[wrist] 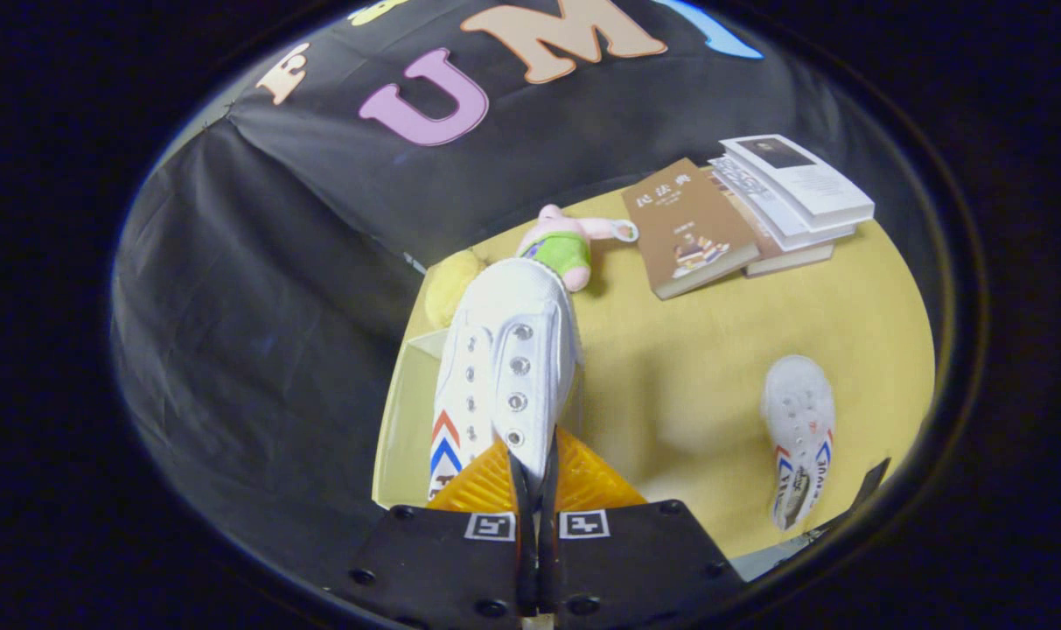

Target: Open the storage box then place both shoes into the box .Put the left shoe in first, then the right shoe, with the right side of both shoes facing outward in a uniform manner.

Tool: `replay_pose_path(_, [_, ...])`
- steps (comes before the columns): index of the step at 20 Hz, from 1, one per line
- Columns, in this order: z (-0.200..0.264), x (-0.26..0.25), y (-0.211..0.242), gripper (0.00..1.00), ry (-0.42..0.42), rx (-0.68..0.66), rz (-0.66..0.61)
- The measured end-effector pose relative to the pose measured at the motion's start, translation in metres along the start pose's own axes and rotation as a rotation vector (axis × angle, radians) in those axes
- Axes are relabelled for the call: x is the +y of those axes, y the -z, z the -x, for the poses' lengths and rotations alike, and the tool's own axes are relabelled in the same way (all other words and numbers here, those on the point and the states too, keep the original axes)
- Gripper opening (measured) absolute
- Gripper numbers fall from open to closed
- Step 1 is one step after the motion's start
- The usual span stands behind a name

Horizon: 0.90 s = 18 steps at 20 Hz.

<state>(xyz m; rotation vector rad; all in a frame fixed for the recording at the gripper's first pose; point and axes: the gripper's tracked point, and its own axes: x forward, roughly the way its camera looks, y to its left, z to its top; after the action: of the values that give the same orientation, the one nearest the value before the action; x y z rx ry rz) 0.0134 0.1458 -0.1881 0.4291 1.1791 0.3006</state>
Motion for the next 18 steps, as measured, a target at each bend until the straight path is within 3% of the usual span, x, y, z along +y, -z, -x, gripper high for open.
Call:
replay_pose_path(8, [-0.053, 0.062, 0.027, 0.05, -0.015, 0.073, 0.079])
replay_pose_path(18, [-0.126, 0.071, 0.075, 0.05, 0.087, 0.188, 0.163])
